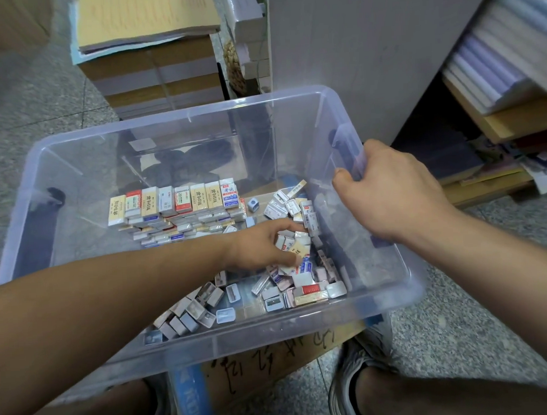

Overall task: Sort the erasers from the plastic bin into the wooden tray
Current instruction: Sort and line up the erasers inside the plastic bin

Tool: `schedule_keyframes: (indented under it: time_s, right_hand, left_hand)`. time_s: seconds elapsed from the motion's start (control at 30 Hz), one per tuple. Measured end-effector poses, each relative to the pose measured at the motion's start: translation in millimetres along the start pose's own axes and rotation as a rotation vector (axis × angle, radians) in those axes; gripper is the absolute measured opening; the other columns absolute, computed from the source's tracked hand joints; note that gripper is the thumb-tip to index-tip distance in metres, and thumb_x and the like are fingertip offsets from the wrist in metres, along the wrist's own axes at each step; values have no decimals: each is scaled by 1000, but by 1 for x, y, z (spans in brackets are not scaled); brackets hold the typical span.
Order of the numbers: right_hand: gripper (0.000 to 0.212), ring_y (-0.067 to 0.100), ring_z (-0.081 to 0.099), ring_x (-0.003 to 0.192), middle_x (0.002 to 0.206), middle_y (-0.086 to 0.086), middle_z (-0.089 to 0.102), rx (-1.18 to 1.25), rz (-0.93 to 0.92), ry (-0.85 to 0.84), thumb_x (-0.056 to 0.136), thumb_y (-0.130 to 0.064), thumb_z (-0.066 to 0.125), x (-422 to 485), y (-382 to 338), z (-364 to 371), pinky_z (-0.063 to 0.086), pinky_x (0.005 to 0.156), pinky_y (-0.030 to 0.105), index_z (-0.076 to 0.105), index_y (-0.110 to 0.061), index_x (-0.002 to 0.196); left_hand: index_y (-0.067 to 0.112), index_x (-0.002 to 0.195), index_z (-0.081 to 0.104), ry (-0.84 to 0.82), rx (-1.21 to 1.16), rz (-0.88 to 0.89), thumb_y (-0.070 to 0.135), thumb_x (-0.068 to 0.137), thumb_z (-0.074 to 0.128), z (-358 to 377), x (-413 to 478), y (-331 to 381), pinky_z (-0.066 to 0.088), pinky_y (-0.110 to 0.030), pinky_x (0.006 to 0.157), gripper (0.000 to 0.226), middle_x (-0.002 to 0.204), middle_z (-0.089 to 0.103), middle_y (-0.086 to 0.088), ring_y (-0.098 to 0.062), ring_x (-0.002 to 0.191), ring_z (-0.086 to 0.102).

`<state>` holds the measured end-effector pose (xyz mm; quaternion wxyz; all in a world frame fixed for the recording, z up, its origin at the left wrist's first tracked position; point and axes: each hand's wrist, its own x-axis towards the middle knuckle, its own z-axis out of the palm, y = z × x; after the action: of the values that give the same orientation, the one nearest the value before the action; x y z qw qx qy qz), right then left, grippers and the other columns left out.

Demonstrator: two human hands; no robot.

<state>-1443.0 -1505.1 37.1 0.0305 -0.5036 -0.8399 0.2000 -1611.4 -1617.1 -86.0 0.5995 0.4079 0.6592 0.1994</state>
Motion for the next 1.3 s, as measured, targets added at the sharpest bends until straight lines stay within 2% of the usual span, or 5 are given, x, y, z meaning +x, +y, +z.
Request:
schedule_keyframes:
  time_s: [0.17,0.3,0.83,1.0,1.3]
  right_hand:
    - [34,35,64,78,89,8,65,-9,15,9,92,-50,45,-1,0,0,54,73,40,53,-17,97]
    - [34,36,61,81,92,11,67,-37,21,6,92,-48,46,-2,0,0,49,71,39,53,-16,99]
    - [45,36,54,111,118,15,56,-41,-139,185,93,-48,60,-34,-47,-21,47,87,42,56,-10,117]
    - [16,17,64,73,81,-4,70,714,-273,-302,90,-36,72,-78,-114,6,58,71,47,67,-20,88]
    - [5,15,71,78,95,5,73,852,-260,-478,93,-24,72,-66,-143,32,56,65,26,74,-20,92]
  left_hand:
    - [26,131,56,66,-109,-9,11,87,79,-20,-21,6,54,-27,75,51,95,71,-3,-10,77,69]
    - [20,130,57,131,-231,6,0,89,72,-29,-49,19,52,-18,59,49,75,73,9,-5,65,69]
    - [17,121,63,407,-726,188,2,79,75,-35,-218,37,57,-36,72,45,106,71,-24,-26,82,69]
    - [11,124,61,476,-841,229,-3,88,69,-29,-232,28,59,-31,61,39,101,72,-18,-25,77,71]
    - [15,127,60,484,-807,230,0,84,77,-39,-229,8,51,-41,79,49,102,70,-18,-29,89,65]
